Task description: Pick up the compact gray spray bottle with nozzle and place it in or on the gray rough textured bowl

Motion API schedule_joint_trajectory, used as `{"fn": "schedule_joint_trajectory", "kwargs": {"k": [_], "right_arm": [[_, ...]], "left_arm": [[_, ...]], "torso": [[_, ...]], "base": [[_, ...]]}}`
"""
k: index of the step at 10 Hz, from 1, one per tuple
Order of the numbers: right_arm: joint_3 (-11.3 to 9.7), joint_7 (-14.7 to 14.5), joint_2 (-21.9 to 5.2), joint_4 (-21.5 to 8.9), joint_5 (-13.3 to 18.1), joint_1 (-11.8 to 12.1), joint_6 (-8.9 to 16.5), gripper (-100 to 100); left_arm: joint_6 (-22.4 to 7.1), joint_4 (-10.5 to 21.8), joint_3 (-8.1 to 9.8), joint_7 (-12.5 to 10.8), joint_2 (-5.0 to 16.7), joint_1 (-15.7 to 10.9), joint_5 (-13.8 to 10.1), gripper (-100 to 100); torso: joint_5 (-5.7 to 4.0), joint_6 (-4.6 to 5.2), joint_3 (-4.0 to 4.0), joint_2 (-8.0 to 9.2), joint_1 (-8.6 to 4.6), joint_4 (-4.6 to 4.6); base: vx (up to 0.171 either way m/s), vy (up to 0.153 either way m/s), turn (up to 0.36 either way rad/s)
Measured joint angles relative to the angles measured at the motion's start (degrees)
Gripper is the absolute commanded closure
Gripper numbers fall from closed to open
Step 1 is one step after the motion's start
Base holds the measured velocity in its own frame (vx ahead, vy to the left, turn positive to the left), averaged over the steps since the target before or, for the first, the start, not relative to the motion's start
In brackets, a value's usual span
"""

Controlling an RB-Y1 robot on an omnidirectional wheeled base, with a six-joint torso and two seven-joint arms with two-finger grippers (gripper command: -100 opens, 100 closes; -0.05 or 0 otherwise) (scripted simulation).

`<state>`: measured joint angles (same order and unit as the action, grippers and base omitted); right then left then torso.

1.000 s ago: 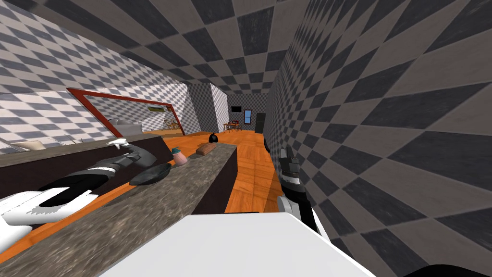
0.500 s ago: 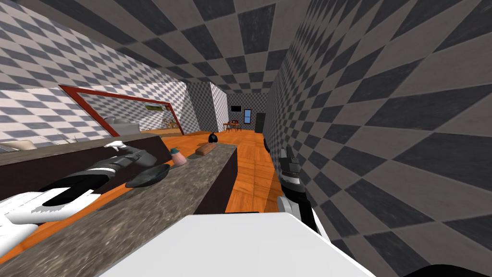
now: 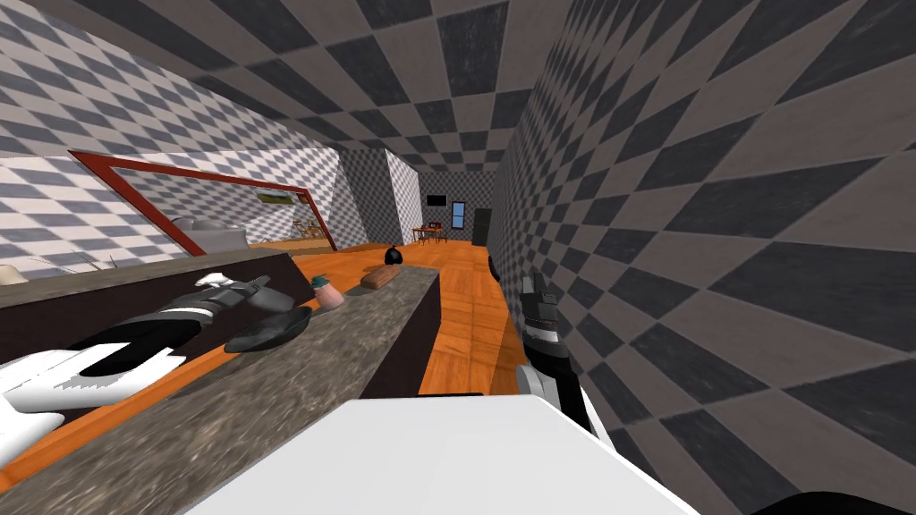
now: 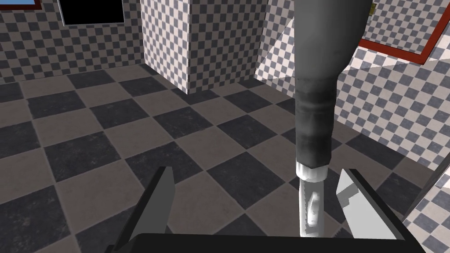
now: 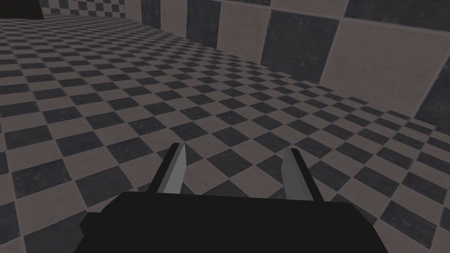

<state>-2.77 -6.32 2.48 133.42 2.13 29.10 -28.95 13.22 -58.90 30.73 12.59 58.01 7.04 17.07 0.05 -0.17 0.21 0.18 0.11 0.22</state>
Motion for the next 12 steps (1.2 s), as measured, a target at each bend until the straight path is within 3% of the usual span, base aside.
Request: {"fn": "schedule_joint_trajectory", "kwargs": {"k": [7, 8, 12], "right_arm": [[0.0, 0.0, 0.0, 0.0, 0.0, 0.0, 0.0, 0], [0.0, 0.0, 0.0, 0.0, 0.0, 0.0, 0.0, 0], [0.0, 0.0, 0.0, 0.0, 0.0, 0.0, 0.0, 0]], "left_arm": [[-9.1, -3.3, -2.39, -3.8, 5.2, 0.0, -1.3, -100], [-9.4, -3.4, -2.41, -3.9, 5.3, 0.0, -1.3, 0], [-9.4, -3.4, -2.4, -3.9, 5.3, 0.0, -1.3, 0]], "torso": [[-0.06, 0.01, 0.02, 0.0, -0.1, 0.03], [-0.06, -0.03, -0.04, -0.12, -0.12, 0.01], [-0.07, -0.01, -0.16, -0.31, -0.16, -0.04]], "base": [[-0.078, 0.013, -0.081], [-0.007, 0.002, 0.006], [0.0, 0.0, 0.0]]}}
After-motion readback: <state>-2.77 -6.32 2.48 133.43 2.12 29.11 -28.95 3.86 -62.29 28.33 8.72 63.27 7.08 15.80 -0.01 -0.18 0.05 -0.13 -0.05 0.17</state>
